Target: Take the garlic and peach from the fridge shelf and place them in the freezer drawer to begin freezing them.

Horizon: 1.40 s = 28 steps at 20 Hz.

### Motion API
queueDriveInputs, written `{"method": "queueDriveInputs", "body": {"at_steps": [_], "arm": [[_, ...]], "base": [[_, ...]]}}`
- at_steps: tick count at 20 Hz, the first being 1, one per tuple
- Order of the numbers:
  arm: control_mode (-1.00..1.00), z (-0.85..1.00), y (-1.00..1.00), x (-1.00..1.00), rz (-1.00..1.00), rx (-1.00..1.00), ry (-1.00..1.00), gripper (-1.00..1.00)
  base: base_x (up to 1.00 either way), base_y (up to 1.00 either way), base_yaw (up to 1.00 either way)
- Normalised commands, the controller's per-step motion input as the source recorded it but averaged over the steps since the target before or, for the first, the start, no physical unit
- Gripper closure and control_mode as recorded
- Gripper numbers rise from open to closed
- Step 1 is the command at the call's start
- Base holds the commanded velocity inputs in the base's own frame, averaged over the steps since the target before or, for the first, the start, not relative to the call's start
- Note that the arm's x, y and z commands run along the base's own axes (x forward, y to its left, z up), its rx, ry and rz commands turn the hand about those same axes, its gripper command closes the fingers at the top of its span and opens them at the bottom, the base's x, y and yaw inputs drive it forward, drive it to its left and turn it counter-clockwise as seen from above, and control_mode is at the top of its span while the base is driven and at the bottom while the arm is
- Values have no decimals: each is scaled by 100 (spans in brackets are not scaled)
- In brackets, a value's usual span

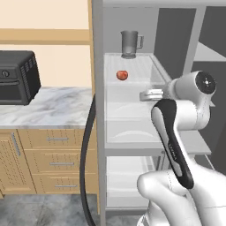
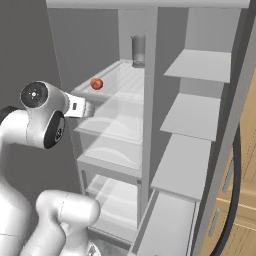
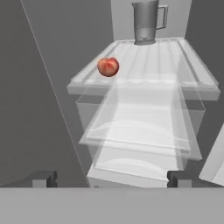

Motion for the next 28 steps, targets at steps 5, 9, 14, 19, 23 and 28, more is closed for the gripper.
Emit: {"method": "queueDriveInputs", "body": {"at_steps": [5,9,14,19,23,28], "arm": [[-100,28,16,78,0,0,2,-100],[-100,4,2,76,0,0,8,-100],[-100,0,0,81,0,0,17,-100],[-100,-6,10,83,1,0,9,-100],[-100,-30,14,59,1,0,2,-100],[-100,-31,15,64,1,0,0,-100]], "base": [[0,0,0],[0,0,0],[0,0,0],[0,0,0],[0,0,0],[0,0,0]]}}
